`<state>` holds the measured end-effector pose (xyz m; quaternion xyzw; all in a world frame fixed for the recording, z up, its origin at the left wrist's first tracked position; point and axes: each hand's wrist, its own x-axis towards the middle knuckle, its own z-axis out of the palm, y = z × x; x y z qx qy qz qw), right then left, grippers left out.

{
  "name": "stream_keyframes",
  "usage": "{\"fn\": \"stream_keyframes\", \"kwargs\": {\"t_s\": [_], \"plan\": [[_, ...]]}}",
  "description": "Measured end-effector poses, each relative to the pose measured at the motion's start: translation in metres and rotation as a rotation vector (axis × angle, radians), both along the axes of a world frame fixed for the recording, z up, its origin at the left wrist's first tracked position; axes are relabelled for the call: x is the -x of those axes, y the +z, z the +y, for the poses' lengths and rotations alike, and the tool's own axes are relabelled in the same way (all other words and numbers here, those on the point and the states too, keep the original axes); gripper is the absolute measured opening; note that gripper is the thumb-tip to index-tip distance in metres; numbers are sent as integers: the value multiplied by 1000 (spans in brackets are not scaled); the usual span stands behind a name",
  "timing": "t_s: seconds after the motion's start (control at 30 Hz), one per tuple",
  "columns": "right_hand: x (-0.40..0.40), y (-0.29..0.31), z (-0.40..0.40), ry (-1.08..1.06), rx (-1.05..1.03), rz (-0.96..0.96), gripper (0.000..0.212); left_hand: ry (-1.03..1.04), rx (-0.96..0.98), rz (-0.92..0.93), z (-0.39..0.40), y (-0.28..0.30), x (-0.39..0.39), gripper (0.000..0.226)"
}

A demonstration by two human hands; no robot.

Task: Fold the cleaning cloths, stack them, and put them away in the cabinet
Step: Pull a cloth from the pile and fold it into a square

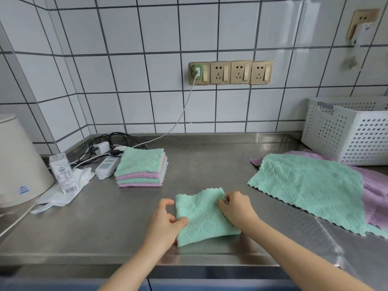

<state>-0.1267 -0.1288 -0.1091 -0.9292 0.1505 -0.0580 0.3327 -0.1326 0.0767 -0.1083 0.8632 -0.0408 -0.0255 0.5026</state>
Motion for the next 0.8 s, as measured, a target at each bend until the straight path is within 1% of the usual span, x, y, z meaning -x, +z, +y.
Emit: {"fn": "stream_keyframes", "kwargs": {"t_s": [0.07, 0.1, 0.13, 0.2, 0.27, 0.3, 0.37, 0.43, 0.5, 0.57, 0.67, 0.77, 0.8], "plan": [[0, 1, -3, -5, -24, 7, 13, -26, -87, -106, -2, -1, 1, 62], [0, 1, -3, -7, -51, 7, 12, -66, -129, -131, -3, 0, 1, 66], [0, 1, -3, -5, -80, 0, 18, -111, -171, -136, -4, 1, -1, 68], [1, 1, -1, 17, -81, -38, 29, -208, -317, -118, -7, 3, -7, 64], [2, -1, 5, 86, 39, -63, 40, -252, -485, -105, -10, 7, -13, 54], [2, -3, 7, 128, 135, -58, 41, -252, -549, -106, -12, 9, -13, 51], [0, -5, 10, 157, 298, -35, 36, -230, -648, -113, -17, 10, -12, 50], [-2, -5, 11, 140, 388, -3, 35, -181, -718, -144, -20, 9, -9, 50], [-2, -5, 12, 129, 462, 35, 40, -136, -728, -174, -21, 6, -8, 43], [-1, -3, 12, 124, 575, 54, 48, -112, -691, -191, -20, 5, -7, 39], [7, -4, 10, 136, 737, 30, 54, -72, -640, -207, -15, 4, -3, 37], [13, -6, 8, 133, 743, -13, 47, -47, -550, -202, -8, 4, 0, 46], [14, -6, 8, 134, 740, -13, 46, -57, -461, -159, -7, 5, -1, 52]]}}
